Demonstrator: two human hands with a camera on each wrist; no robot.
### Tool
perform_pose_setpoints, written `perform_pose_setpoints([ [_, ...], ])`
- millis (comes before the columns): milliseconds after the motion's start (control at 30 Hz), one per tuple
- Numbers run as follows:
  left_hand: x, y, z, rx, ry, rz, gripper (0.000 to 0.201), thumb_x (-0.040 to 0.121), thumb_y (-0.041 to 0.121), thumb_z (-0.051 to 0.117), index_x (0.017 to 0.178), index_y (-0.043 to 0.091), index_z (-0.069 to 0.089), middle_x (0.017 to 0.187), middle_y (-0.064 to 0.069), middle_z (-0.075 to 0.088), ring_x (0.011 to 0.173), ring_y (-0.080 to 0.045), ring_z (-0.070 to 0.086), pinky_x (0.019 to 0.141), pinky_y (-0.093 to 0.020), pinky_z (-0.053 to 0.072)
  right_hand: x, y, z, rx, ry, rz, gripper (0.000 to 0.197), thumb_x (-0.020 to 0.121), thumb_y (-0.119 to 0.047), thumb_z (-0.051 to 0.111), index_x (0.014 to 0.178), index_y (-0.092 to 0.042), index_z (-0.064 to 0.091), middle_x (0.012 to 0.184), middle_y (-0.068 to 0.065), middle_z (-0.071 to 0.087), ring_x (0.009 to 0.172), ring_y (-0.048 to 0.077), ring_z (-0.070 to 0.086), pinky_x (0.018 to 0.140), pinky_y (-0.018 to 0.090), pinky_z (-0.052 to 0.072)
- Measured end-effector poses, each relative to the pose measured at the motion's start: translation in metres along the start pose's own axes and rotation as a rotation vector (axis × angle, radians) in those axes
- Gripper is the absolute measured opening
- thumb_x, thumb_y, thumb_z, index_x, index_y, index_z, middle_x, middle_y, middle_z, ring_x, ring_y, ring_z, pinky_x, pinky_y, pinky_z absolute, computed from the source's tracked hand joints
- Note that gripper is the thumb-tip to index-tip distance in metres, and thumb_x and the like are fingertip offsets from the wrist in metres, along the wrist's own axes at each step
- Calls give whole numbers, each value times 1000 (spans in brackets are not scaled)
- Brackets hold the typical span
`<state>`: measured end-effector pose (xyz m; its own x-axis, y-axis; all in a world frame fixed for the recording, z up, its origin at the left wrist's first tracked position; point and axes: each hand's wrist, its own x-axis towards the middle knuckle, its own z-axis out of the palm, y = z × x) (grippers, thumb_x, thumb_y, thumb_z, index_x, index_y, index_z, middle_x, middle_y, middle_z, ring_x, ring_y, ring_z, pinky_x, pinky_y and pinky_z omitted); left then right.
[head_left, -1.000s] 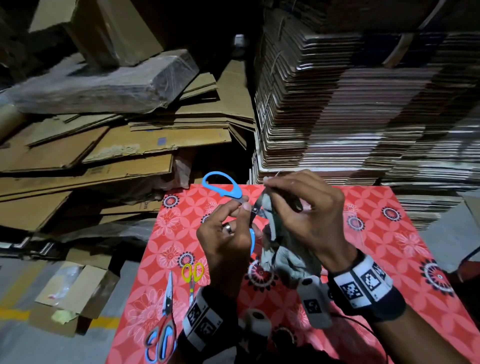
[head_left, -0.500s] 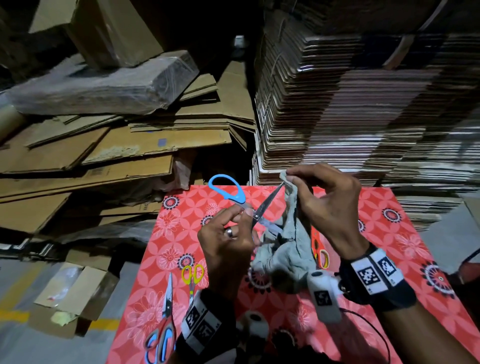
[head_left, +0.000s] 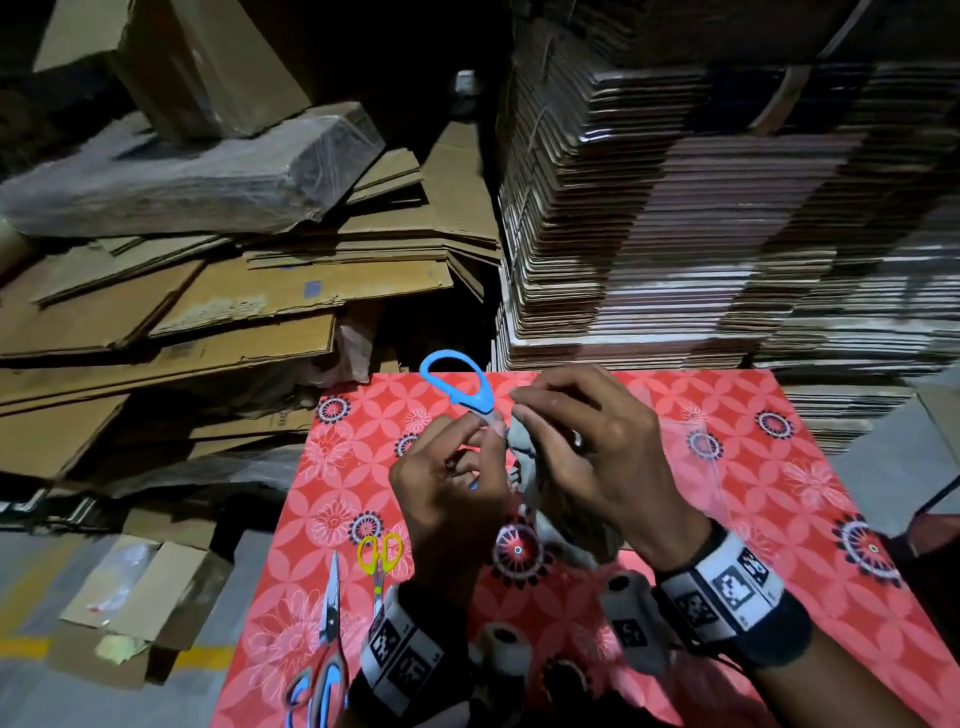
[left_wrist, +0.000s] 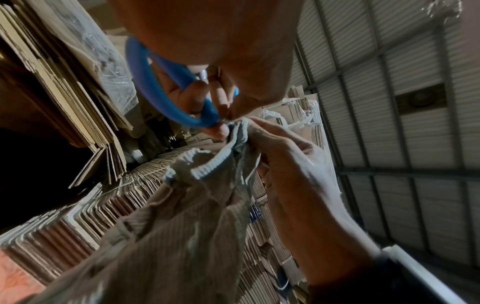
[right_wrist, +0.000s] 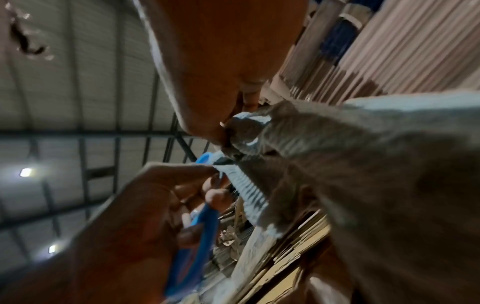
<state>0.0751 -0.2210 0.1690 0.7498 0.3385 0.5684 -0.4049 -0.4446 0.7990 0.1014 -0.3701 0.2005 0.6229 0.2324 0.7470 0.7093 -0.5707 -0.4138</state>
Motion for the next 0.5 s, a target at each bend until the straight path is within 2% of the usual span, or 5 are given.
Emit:
perform_pose_setpoints([
  [67, 0, -2, -4, 70, 10, 85, 15, 93, 13, 72, 79, 7, 75, 68, 8, 57, 56, -7, 54, 55, -15, 39, 1, 6, -1, 4, -81, -10, 10, 98, -10, 71, 103, -5, 79, 98, 9, 63, 84, 24, 60, 75, 34, 50],
  [167, 1, -9, -6, 83, 16, 184, 14, 92, 9, 73, 79, 3, 76, 70, 1, 64, 58, -17, 57, 53, -30, 46, 4, 15, -8, 17, -170, -51, 16, 100, -15, 66, 101, -4, 77, 103, 9, 54, 74, 16, 51, 64, 31, 46],
  [233, 0, -9, -5, 84, 3, 197, 12, 90, 7, 74, 79, 2, 76, 72, -1, 66, 59, -18, 59, 53, -33, 48, 3, 22, -14, 18, -209, -73, 15, 100, -14, 67, 102, -4, 77, 104, 8, 50, 73, 16, 48, 64, 29, 44],
  [333, -1, -6, -6, 100, -13, 170, 11, 89, 6, 74, 78, 3, 76, 71, 1, 66, 58, -14, 56, 54, -26, 45, 0, 31, -18, 19, -218, -79, 14, 100, -13, 67, 104, -4, 77, 105, 4, 47, 76, 18, 50, 66, 30, 46],
  [500, -3, -9, -6, 117, -38, 152, 13, 87, 4, 75, 74, 5, 74, 68, 7, 62, 54, -11, 53, 52, -18, 40, -6, 48, -21, 9, -163, -51, 16, 98, -11, 68, 100, 3, 77, 100, 7, 46, 81, 18, 49, 71, 26, 45],
])
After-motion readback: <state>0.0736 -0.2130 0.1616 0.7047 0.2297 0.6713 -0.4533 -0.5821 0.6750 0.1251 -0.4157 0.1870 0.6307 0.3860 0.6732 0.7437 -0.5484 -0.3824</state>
